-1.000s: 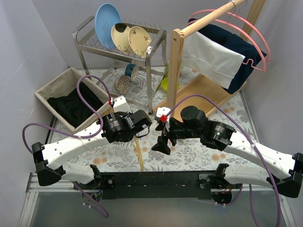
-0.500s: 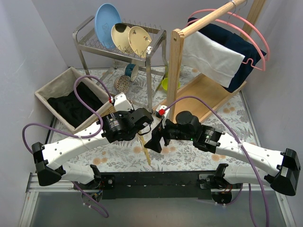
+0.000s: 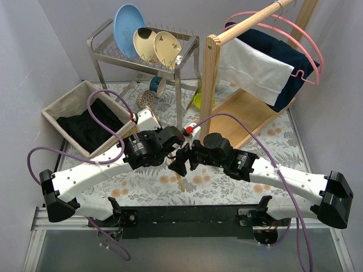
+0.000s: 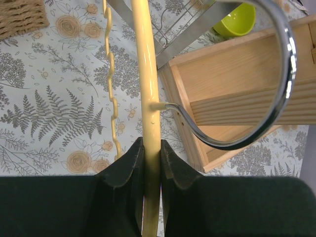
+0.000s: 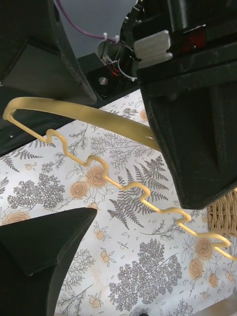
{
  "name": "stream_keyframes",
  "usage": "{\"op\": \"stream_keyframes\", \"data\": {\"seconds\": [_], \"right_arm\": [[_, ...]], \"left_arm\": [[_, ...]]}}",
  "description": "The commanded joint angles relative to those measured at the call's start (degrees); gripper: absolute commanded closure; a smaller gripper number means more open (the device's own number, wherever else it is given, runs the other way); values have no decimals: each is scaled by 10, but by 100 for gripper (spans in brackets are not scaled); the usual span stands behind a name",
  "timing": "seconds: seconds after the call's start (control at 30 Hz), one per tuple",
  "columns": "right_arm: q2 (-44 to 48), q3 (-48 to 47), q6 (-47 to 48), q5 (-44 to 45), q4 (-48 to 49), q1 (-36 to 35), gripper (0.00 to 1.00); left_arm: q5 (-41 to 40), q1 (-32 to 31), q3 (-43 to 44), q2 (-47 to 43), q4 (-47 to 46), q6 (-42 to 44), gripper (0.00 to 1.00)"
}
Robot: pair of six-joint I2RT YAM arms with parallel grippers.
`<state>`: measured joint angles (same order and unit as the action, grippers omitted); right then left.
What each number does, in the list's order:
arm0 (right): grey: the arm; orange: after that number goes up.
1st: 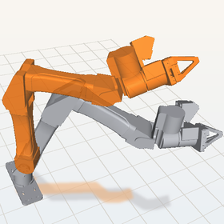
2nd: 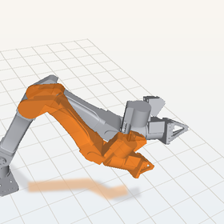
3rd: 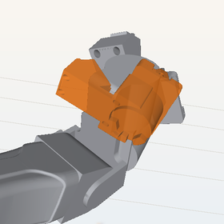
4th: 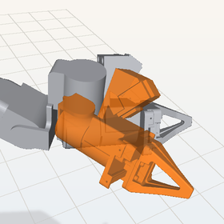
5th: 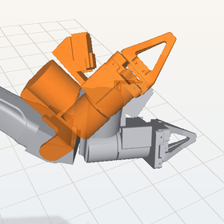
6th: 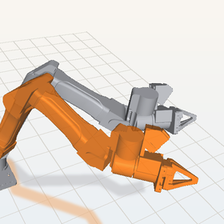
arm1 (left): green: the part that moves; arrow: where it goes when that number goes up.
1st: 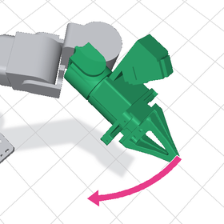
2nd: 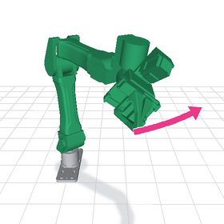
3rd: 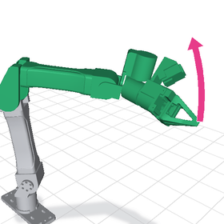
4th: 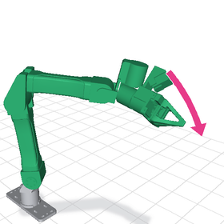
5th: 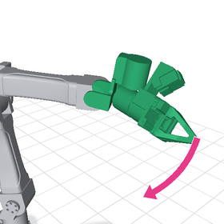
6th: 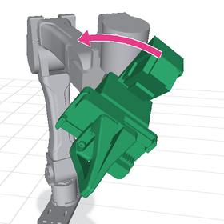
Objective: Place the skirt on the hanger
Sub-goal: Pass the hanger from the left arm to the right
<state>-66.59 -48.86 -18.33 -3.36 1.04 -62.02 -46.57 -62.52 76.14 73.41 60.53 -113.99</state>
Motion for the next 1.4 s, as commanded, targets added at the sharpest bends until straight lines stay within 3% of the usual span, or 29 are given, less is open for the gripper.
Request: {"op": "stream_keyframes", "data": {"seconds": [0.0, 0.13, 0.2, 0.37, 0.47, 0.6, 0.67, 0.73, 0.77, 0.9, 1.13, 1.37], "right_arm": [[-9, -3, 7, 31, 38, -6, 16], [-5, 11, 21, 64, 57, -8, 23], [-5, 25, 40, 54, 77, -9, 37], [-12, 33, 67, 61, 92, -11, 46], [-14, 35, 84, 63, 97, -13, 58], [12, 40, 107, 72, 100, -12, 92], [27, 45, 103, 68, 99, -7, 99], [32, 43, 90, 45, 90, 7, 99], [36, 42, 76, 38, 84, 14, 99], [41, 44, 52, -76, 77, 37, 99], [43, 48, 25, -206, 66, 73, 99], [26, 40, 29, -288, 20, 141, 99]], "left_arm": [[-37, 9, 32, 6, -32, -387, 100], [-36, 18, 28, 4, -46, -393, 100], [-35, 23, 16, 0, -70, -393, 100], [-25, 31, -2, -4, -103, -409, 100], [-23, 32, -9, -4, -124, -409, 100], [-27, 31, -6, -10, -114, -409, 100], [-25, 32, -14, -17, -118, -405, 100], [-19, 32, -24, -32, -127, -390, 100], [-14, 32, -36, -38, -143, -383, 78], [4, 32, -68, -71, -182, -331, 43], [70, 32, -122, -177, -233, -159, 19], [192, 32, -106, -270, -258, 211, 2]]}}
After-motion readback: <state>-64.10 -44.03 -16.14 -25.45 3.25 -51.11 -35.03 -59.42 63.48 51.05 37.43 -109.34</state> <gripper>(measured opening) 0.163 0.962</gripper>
